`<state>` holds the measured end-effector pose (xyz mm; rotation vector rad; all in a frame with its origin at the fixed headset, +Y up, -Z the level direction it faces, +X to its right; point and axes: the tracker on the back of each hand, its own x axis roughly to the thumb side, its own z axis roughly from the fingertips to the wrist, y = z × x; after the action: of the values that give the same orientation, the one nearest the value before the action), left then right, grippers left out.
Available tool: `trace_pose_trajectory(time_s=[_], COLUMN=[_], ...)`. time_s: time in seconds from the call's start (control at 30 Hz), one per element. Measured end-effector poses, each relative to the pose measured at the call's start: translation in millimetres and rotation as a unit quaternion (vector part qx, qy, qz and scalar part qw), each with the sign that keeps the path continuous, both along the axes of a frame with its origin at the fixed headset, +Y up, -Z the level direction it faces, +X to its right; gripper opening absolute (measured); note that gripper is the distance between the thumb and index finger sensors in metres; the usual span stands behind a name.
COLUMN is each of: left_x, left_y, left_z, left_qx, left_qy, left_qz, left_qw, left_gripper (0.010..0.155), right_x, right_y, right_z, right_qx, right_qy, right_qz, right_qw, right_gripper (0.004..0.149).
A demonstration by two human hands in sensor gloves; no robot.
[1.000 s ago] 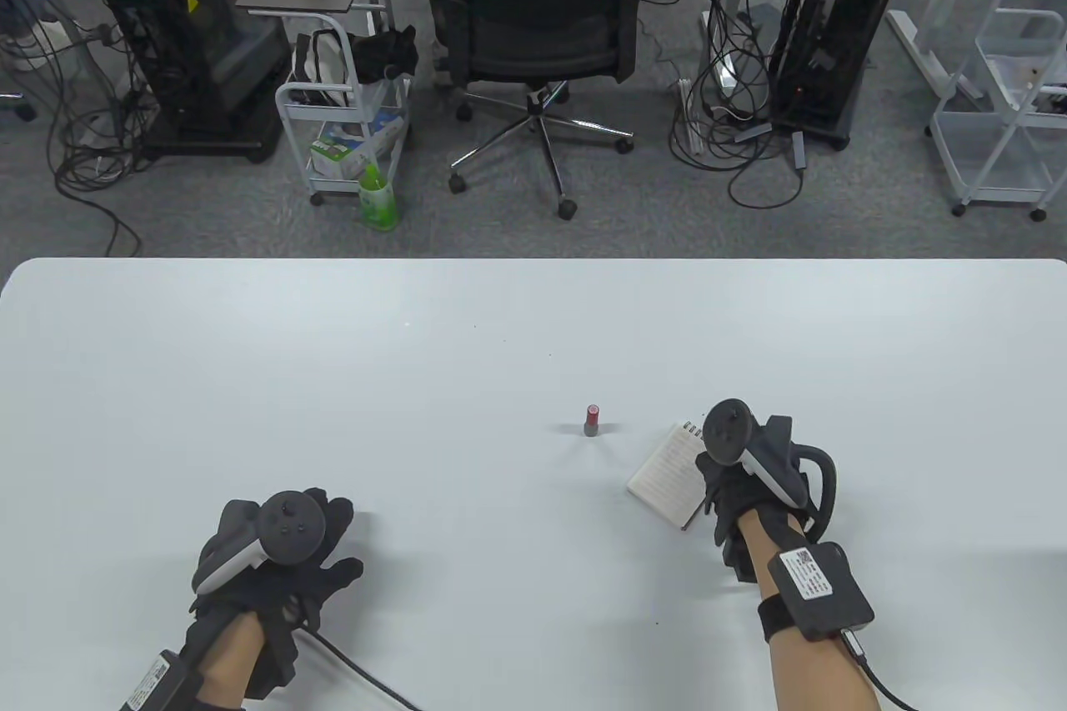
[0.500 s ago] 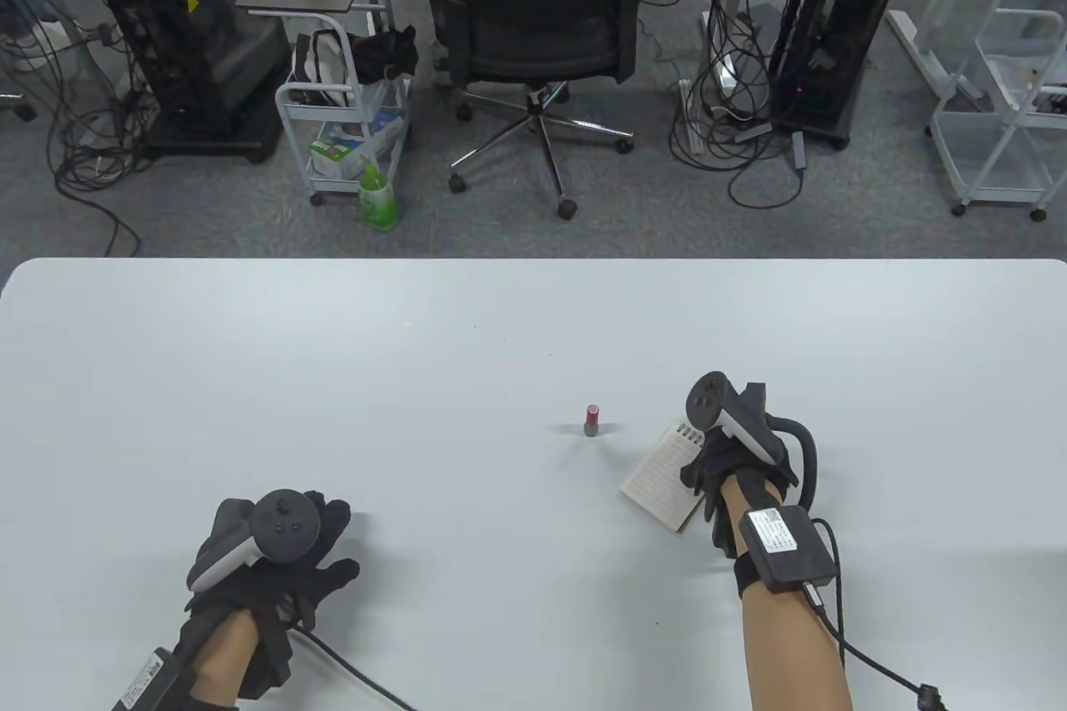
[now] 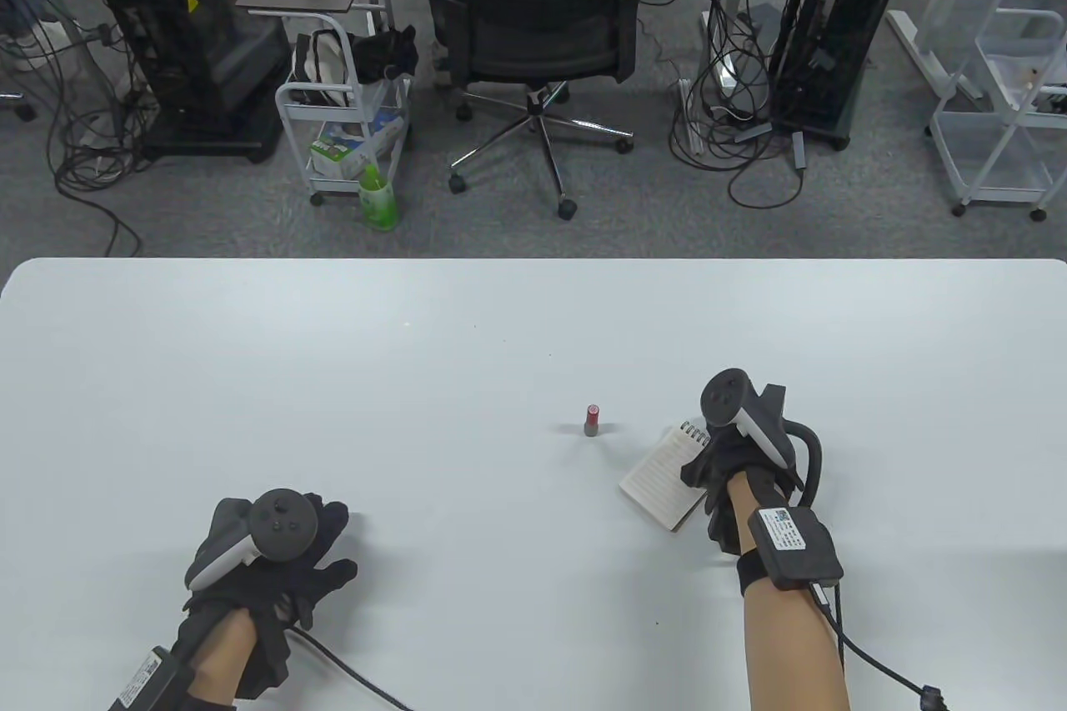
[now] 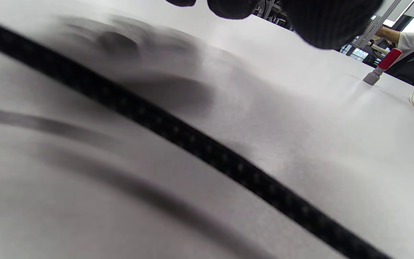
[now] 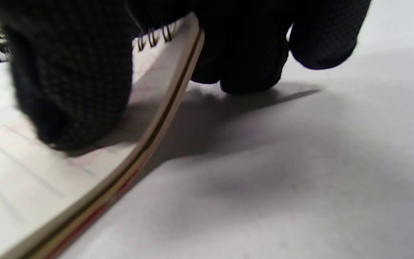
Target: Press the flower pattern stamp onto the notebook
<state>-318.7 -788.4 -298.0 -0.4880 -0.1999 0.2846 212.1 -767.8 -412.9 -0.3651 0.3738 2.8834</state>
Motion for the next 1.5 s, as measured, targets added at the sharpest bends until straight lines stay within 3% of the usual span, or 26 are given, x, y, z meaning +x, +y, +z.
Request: trace_pose_trajectory(time_s=[0.17,0.3,0.4,0.57,0.73,0.9,1.0,1.1,1.17,1.23,1.37,1.5], left_x=[0.1,0.9,1.6,2.2,2.6,3.3,4.1,4.9,5.3,5.7,5.8,6.3], left_y=[0.4,2.9,4.8,6.6,6.1,6.0,6.3,6.3,6.2,6.2,5.5,5.5], left_z=[0.7,1.6,2.0,2.8,2.4,3.1,3.7,3.4,3.4,3.5,2.8,2.8], left_qx=[-0.005,0.0,0.004,0.009,0.011,0.01,0.01,0.012,0.013,0.011,0.007,0.003], left_qy=[0.001,-0.004,-0.007,-0.01,-0.014,-0.017,-0.019,-0.023,-0.024,-0.026,-0.026,-0.027], left_qz=[0.001,0.003,0.003,0.005,0.007,0.006,0.008,0.006,0.005,0.005,0.005,0.005], left_qw=[1.0,1.0,1.0,1.0,1.0,1.0,1.0,1.0,1.0,1.0,1.0,1.0], left_gripper=[0.08,0.08,0.08,0.08,0.08,0.08,0.08,0.08,0.08,0.08,0.08,0.079], right_x=[4.4,5.8,-1.0,-29.1,-74.1,-131.0,-161.7,-181.8,-187.8,-193.7,-204.7,-212.8], right_y=[19.1,50.7,70.6,113.1,131.4,117.3,92.0,62.9,51.5,38.4,27.8,26.2], right_z=[7.3,22.2,33.5,61.5,87.0,105.4,107.9,101.8,96.2,86.6,76.9,76.6], right_qx=[0.031,0.071,0.086,0.109,0.085,0.012,-0.064,-0.128,-0.135,-0.125,-0.05,-0.024], right_qy=[0.0,0.014,0.037,0.105,0.195,0.291,0.33,0.334,0.331,0.311,0.29,0.305], right_qz=[-0.046,-0.147,-0.175,-0.171,-0.201,-0.251,-0.296,-0.314,-0.305,-0.274,-0.164,-0.079], right_qw=[0.998,0.987,0.98,0.974,0.956,0.923,0.894,0.879,0.883,0.902,0.942,0.949], right_gripper=[0.068,0.063,0.06,0.054,0.053,0.052,0.052,0.051,0.051,0.051,0.048,0.052])
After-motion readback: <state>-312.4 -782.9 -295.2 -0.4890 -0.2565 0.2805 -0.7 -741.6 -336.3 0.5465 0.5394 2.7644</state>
